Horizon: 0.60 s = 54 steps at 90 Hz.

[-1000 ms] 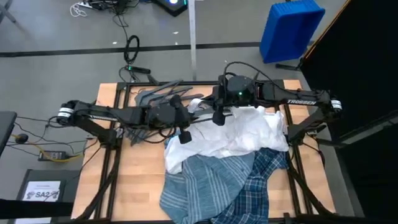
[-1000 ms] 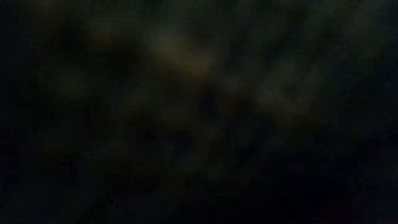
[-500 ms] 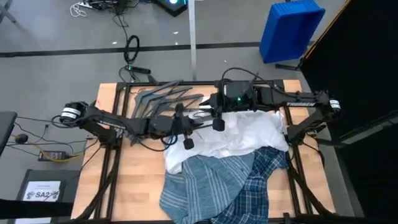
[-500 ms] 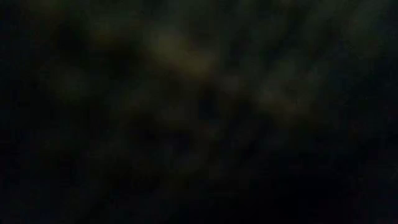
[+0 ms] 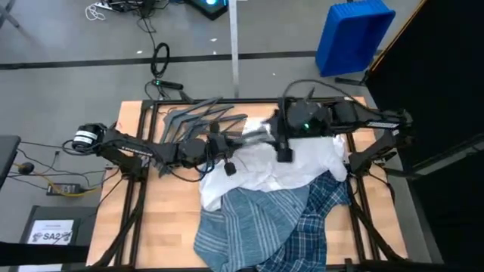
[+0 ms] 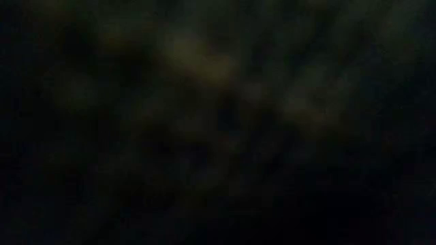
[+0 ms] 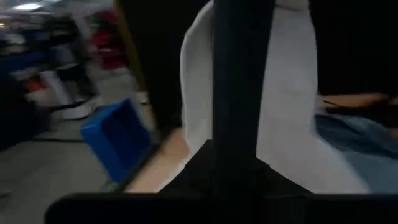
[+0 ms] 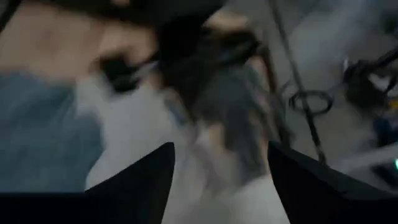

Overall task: Hang clothes
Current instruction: Insert the black hanger into the white shirt

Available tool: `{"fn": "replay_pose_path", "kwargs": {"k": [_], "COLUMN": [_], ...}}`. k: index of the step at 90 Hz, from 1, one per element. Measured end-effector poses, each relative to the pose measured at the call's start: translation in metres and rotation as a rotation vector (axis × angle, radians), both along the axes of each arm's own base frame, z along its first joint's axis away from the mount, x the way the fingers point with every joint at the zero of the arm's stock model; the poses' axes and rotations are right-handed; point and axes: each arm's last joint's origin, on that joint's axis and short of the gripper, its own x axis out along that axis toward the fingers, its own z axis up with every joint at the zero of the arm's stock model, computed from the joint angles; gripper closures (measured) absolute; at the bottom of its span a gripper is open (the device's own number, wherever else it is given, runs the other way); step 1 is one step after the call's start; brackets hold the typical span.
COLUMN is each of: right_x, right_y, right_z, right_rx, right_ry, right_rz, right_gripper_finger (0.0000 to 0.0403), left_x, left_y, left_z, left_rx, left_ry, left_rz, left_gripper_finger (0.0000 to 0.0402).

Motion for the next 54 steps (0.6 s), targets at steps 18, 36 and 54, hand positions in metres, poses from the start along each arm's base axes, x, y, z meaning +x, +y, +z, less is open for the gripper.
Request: {"fn": "replay_pose_path", "kwargs": {"k": [18, 36, 54], "right_x": [-0.048, -0.084, -0.079], "right_y": [-0.011, -0.038, -0.069], "right_z": [0.011, 0.031, 0.007], "right_rx": [0.006, 0.04, 0.245], "right_ry": [0.071, -0.04, 0.063], "right_rz": [-0.09, -0.178, -0.101], "right_gripper_finger": [0.0197, 0.0207, 0.0198], "left_x": [0.001, 0.001, 0.002], "left_y": [-0.003, -0.004, -0.006], "left_z": [-0.003, -0.003, -0.004], "left_rx": [0.015, 0.023, 0.021], "left_ry": [0.032, 0.038, 0.04], "left_rz": [-0.052, -0.073, -0.137], "left_gripper_finger": [0.0395, 0.0395, 0.0395]}}
